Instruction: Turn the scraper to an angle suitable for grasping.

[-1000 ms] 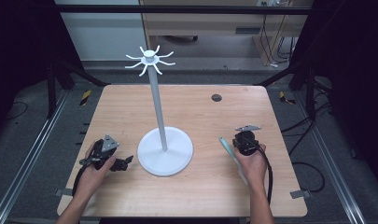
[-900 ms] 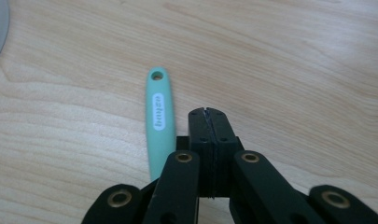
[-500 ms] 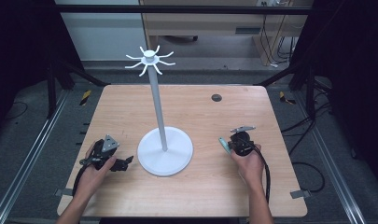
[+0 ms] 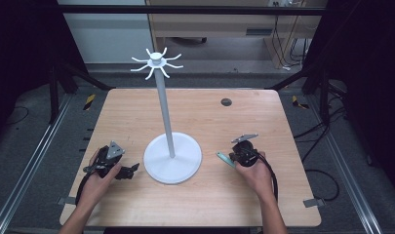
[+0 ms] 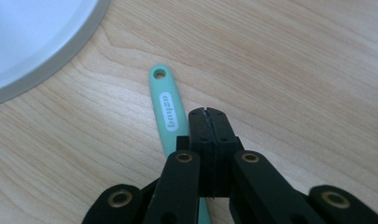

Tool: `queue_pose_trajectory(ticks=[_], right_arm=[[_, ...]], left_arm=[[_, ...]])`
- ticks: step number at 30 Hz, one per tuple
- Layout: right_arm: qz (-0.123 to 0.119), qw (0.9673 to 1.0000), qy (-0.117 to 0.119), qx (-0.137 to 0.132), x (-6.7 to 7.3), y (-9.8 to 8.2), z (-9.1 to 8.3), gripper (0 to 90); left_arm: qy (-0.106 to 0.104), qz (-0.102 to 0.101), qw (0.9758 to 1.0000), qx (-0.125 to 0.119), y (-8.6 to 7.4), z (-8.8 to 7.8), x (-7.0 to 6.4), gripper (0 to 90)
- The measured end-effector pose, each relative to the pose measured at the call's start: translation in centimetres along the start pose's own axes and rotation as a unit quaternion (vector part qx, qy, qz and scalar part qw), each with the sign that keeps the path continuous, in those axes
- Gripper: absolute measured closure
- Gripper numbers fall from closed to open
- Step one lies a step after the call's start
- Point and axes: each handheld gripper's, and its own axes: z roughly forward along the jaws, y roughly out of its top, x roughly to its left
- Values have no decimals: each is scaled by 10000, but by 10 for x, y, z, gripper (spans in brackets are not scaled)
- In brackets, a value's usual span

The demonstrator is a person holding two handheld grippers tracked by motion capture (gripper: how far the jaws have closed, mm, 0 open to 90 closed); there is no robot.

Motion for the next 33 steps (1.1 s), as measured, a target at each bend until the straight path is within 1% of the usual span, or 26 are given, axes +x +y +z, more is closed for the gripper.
queue_pose_trajectory(ticks=[2,3,5,6,7,8,9,11,12,13,14,16,17,19,20,21,23,24,26,27,28,31,32,33], right_arm=[[-36,10000,0,-7,2,2,-2,900],[-173,9998,3,26,7,8,-7,900],[-300,9995,3,95,11,13,-10,879],[-300,9995,3,95,11,13,-10,879],[-353,9993,-12,139,12,17,-11,865],[-464,9985,-4,292,14,24,-13,838],[-464,9985,-4,292,14,24,-13,838],[-552,9973,10,480,16,30,-13,793],[-650,9954,1,701,18,35,-11,752],[-632,9947,1,811,19,37,-10,738],[-696,9936,14,885,19,39,-8,725],[-732,9930,12,929,19,41,-7,718],[-765,9917,42,1036,17,44,-3,688],[-758,9899,35,1200,17,46,1,665],[-788,9892,54,1238,16,46,3,655],[-724,9890,79,1286,17,46,4,646],[-799,9874,126,1363,16,47,8,642],[-747,9869,144,1420,17,48,9,637],[-804,9856,161,1477,16,48,12,629],[-804,9856,161,1477,16,48,12,629],[-821,9844,143,1547,16,49,14,628],[-803,9843,173,1563,17,50,16,629],[-847,9833,189,1597,16,50,18,631],[-847,9833,189,1597,16,50,18,631]], left_arm=[[8,-25,10000,-12,0,0,0,37],[1,-7,10000,8,0,0,1,37],[-2,-19,10000,-1,0,1,0,37],[-2,-19,10000,-1,0,1,0,37],[-8,-3,10000,3,0,0,0,37],[-10,-8,10000,-2,0,0,0,37],[-14,-8,10000,-6,0,0,0,37],[-19,-13,10000,0,0,0,0,37],[-33,-26,10000,-4,0,0,1,37],[-33,-26,10000,-4,0,0,1,37],[-34,-30,10000,-6,0,0,1,37],[-36,-39,10000,-8,0,0,1,37],[-41,-40,10000,-10,0,0,1,37],[-53,-41,10000,-14,0,0,1,37],[-55,-42,10000,-14,0,0,1,37],[-58,-43,10000,-18,0,0,1,37],[-61,-43,10000,-16,0,1,1,37],[-63,-44,10000,-15,0,1,1,37],[-63,-42,10000,-16,1,0,1,37],[-63,-42,10000,-16,1,0,1,37],[-65,-39,10000,-13,1,0,1,37],[-66,-38,10000,-11,1,0,1,37],[-67,-34,10000,-7,0,0,1,37],[-67,-34,10000,-7,0,0,1,37]])
